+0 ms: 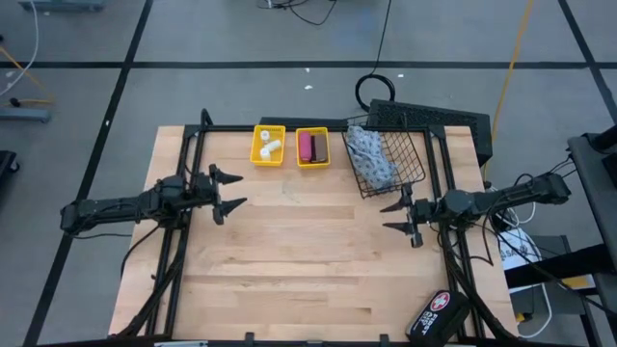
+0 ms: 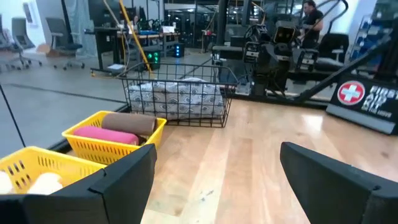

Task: Pick & Place Medicine items
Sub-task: Return to Home Position

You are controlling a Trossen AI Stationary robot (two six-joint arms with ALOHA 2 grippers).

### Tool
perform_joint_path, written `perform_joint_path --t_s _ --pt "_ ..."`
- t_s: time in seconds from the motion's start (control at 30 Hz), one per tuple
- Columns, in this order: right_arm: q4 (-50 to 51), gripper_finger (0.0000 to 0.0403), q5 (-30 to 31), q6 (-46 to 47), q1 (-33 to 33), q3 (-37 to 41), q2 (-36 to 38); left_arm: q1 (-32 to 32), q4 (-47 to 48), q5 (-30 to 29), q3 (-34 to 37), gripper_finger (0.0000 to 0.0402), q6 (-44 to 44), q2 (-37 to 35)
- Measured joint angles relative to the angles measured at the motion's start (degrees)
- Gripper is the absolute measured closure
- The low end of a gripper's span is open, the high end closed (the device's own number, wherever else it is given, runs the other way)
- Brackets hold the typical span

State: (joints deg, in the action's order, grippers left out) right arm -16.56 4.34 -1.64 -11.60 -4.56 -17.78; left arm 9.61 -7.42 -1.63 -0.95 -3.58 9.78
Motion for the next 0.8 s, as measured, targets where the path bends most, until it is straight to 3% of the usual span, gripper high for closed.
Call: perform_joint_path --t_s 0.17,0.8 --pt "0.13 0.0234 0.00 1.60 0.00 0.83 -0.04 0.00 0.00 0.00 0.00 0.0050 4.58 0.00" --pt "0.26 0.0234 0.02 2.48 0.00 1.25 -0.22 0.00 -0.07 0.00 0.00 0.0050 4.62 0.00"
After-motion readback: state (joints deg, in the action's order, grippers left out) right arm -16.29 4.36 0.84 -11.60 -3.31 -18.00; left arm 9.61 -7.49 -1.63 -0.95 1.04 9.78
